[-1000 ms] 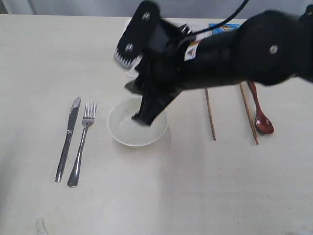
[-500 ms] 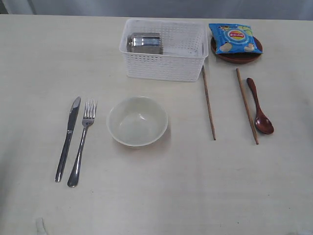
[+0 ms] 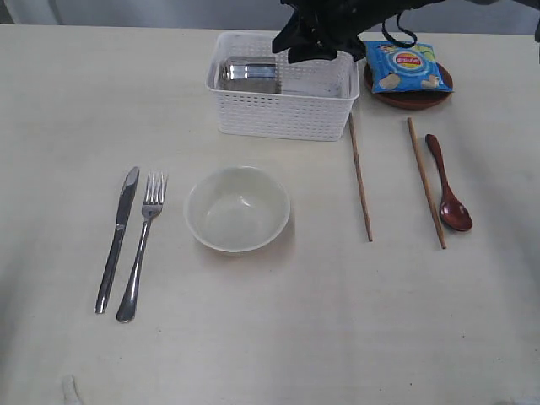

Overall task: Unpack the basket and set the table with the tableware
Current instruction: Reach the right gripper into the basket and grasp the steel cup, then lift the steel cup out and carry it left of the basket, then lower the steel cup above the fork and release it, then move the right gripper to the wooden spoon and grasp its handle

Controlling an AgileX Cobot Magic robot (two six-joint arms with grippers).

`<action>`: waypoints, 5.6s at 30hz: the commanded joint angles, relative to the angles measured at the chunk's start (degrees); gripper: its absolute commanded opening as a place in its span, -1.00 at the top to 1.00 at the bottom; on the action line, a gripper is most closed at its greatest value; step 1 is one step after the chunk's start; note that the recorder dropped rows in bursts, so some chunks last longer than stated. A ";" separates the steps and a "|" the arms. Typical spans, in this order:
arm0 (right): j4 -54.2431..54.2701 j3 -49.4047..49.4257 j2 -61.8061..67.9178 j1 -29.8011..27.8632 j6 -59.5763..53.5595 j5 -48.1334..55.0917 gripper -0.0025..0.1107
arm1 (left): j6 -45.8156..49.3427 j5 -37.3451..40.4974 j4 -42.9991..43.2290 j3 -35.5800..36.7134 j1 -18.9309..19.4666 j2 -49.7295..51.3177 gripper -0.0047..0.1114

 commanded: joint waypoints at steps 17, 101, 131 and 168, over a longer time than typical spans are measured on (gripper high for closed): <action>1.38 -1.33 4.07 4.66 -5.79 -7.02 0.68 | -0.13 -0.03 0.16 0.13 -0.29 -0.11 0.92; -55.84 -25.13 6.08 36.45 20.82 7.02 0.45 | -0.13 -0.03 -0.06 0.13 -0.29 -0.11 0.92; -60.70 1.87 -33.25 29.77 25.73 14.71 0.96 | -0.13 -0.03 -0.06 0.13 -0.29 -0.11 0.92; -60.04 44.58 -25.88 -4.26 33.90 -11.73 0.33 | -0.13 -0.03 -0.06 0.13 -0.29 -0.11 0.92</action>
